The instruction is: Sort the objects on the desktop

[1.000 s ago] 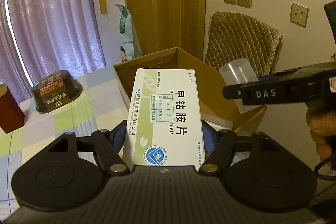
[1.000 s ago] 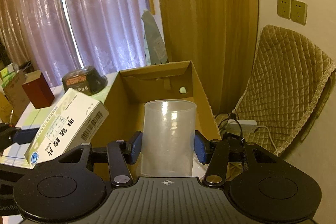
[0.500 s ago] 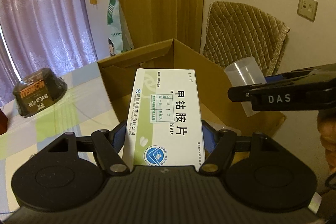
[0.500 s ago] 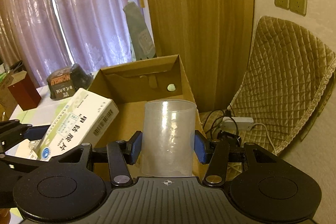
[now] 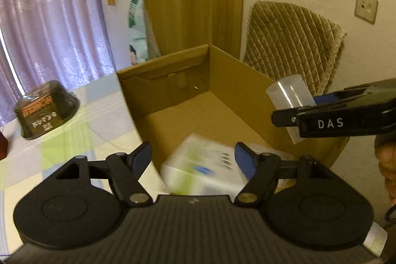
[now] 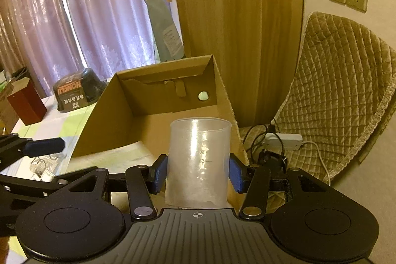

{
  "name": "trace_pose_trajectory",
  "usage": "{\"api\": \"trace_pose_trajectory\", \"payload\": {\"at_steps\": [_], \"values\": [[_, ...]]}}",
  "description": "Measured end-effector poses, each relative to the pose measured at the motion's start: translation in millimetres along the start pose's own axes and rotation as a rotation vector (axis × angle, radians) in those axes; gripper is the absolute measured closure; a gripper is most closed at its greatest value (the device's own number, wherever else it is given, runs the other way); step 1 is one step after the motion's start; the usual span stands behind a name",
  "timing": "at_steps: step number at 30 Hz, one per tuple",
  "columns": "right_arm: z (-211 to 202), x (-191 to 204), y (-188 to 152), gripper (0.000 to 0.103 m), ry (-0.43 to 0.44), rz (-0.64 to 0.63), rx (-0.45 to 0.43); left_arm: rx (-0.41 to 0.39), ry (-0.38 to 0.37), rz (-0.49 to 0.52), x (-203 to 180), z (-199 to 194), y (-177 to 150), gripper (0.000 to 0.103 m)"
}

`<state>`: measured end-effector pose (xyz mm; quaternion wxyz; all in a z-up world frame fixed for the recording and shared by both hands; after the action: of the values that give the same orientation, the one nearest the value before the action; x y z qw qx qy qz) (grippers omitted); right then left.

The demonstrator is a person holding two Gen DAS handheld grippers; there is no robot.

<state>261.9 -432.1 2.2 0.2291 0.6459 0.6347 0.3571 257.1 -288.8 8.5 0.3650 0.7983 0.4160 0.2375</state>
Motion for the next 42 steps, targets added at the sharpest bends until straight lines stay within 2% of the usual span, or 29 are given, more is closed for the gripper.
{"api": "trace_pose_trajectory", "payload": {"at_steps": [12, 20, 21, 22, 23, 24, 36, 42], "values": [[13.1, 12.9, -0.5, 0.052, 0.02, -0.016, 0.035, -0.024, 0.015, -0.035, 16.5, -24.7, -3.4, 0.029], [28.0, 23.4, -4.4, 0.052, 0.052, -0.042, 0.076, -0.01, 0.014, -0.056, 21.4, -27.9, -11.8, 0.028], [27.3, 23.6, -4.4, 0.049, 0.052, -0.041, 0.07, -0.008, 0.014, -0.058, 21.8, -28.7, -13.6, 0.026], [26.6, 23.8, -4.5, 0.028, 0.052, -0.039, 0.063, -0.007, 0.015, -0.059, 22.4, -29.7, -15.3, 0.025], [25.3, 24.0, -4.3, 0.016, 0.051, -0.037, 0.052, -0.006, 0.016, -0.061, 22.9, -30.3, -17.1, 0.024], [22.6, 24.1, -3.5, 0.01, 0.05, -0.036, 0.033, -0.003, 0.018, -0.065, 23.9, -31.2, -18.9, 0.023], [-20.6, 28.1, 5.4, 0.01, 0.058, 0.005, -0.032, 0.027, 0.063, -0.152, 37.5, -61.5, -44.0, 0.002], [-55.0, 42.2, -3.4, 0.01, 0.075, 0.034, -0.043, 0.05, 0.074, -0.187, 39.5, -88.0, -57.1, 0.001]]}}
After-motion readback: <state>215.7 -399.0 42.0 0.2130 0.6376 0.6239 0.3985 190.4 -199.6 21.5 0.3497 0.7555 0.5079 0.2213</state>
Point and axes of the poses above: each gripper's, at about its wrist camera, not at the fingertips, and z roughly the way its jaws point, x to its left, y to its top, the point moved 4 cm from there along z, roughly the way its jaws point, and after that the axes turned 4 degrees about y, right-handed, at the moved point
